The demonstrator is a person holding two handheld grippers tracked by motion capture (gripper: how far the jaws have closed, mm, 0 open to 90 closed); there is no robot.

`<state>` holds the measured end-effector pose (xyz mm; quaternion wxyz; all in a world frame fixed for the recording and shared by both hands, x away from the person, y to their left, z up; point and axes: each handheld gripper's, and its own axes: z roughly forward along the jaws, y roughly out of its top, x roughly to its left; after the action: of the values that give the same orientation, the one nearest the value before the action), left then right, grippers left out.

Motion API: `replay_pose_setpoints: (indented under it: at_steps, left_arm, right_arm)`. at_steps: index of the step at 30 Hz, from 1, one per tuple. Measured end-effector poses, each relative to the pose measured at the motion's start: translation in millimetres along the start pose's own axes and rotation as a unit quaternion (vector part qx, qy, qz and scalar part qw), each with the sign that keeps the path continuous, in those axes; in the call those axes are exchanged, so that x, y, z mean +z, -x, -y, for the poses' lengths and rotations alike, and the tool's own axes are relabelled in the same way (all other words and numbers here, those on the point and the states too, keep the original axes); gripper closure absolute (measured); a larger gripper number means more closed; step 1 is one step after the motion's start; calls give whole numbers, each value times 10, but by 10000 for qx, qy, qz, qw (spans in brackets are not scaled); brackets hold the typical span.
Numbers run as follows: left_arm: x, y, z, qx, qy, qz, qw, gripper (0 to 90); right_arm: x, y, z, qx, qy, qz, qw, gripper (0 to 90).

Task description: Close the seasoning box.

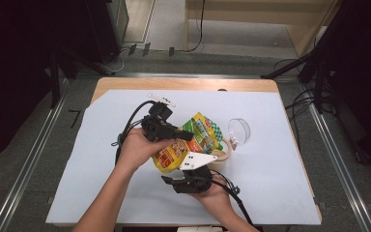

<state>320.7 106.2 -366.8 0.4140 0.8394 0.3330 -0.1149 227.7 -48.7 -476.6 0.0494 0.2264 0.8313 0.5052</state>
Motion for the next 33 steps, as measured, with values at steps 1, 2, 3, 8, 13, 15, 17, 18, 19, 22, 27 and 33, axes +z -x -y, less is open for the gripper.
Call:
replay_pose_setpoints:
  at_steps: [1, 2, 3, 8, 13, 15, 17, 18, 19, 22, 27, 33]
  left_arm:
    - [-2, 0, 5, 8, -7, 5, 10000, 881]
    - [-4, 0, 13, 22, -9, 10, 10000, 882]
    - [-8, 0, 23, 27, -9, 16, 10000, 883]
    - [-27, -27, 91, 27, 15, 57, 10000, 888]
    - [-42, -54, 149, 7, 22, 109, 9999, 890]
    - [-55, -54, 163, 29, 13, 101, 9999, 891]
    - [-69, -56, 176, 49, 2, 87, 10000, 891]
    - [-74, -57, 186, 64, 15, 89, 9999, 891]
    - [-81, -55, 195, 78, -2, 85, 9999, 891]
    - [-98, -65, 223, 119, -29, 50, 9999, 892]
    - [-118, -71, 241, 171, -37, 8, 9998, 892]
    - [-132, -73, 259, 310, -99, -1, 9995, 892]
  right_arm:
    - [-2, 6, 8, -22, 14, 5, 10000, 498]
    - [-1, 8, 15, -16, 25, 12, 10000, 497]
    - [1, 9, 19, -2, 21, 12, 10000, 495]
    - [12, -5, 43, -28, -28, 13, 10000, 495]
    - [32, -13, 57, -50, -126, 41, 9999, 496]
    - [38, -15, 60, -79, -110, 45, 9999, 496]
    - [41, -23, 61, -96, -119, 22, 9999, 496]
    - [40, -24, 62, -126, -104, 42, 9999, 496]
    - [37, -27, 62, -135, -102, 43, 9998, 498]
    - [31, -26, 82, -165, -107, 82, 9998, 490]
    - [8, -23, 105, -135, -41, 70, 9999, 480]
    - [-15, 1, 103, -152, -32, 167, 9997, 472]
